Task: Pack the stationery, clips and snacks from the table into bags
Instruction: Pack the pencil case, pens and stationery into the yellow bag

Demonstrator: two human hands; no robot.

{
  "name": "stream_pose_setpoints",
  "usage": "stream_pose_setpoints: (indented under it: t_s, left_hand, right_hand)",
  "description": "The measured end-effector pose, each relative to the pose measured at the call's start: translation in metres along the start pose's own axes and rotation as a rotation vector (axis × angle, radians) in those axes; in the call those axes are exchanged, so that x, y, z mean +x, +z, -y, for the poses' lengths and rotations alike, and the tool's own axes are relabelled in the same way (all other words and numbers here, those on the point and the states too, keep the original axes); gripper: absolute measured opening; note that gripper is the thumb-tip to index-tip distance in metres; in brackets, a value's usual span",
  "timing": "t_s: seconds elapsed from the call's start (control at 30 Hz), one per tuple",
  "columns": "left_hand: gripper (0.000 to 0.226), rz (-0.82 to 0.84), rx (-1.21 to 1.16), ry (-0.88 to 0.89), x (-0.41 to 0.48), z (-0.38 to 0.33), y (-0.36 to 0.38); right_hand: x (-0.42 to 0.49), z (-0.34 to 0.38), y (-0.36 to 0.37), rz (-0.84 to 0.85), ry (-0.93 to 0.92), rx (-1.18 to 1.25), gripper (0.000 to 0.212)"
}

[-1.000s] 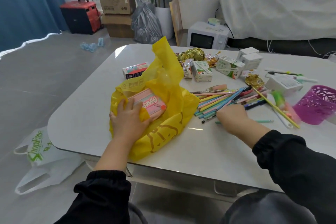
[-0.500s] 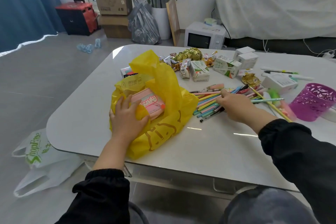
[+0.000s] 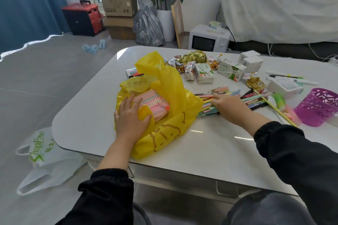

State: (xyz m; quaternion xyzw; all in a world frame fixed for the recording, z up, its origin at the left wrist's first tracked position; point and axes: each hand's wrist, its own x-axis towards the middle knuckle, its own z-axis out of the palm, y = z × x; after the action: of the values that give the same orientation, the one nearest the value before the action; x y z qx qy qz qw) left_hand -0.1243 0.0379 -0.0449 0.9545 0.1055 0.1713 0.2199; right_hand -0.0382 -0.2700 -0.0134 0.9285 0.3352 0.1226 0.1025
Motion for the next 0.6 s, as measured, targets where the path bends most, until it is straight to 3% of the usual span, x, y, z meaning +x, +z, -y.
stream_pose_setpoints:
  t_s: [0.17,0.33,0.6]
  left_hand:
    - [0.06,0.001,-0.003,0.003,0.0,0.001,0.001]
    - [0.061,-0.024,-0.06,-0.011,-0.002,0.002,-0.003]
    - [0.067,-0.058,-0.37,-0.082,-0.004,0.003,-0.02]
  right_hand:
    - [0.017,0.014,-0.008,-0.071,0.046,0.047,0.025]
    - [0.026,0.028,-0.025,-0.248,0.028,0.09,0.022]
    - [0.057,0.065,-0.099,-0.864,-0.027,0.278,0.012]
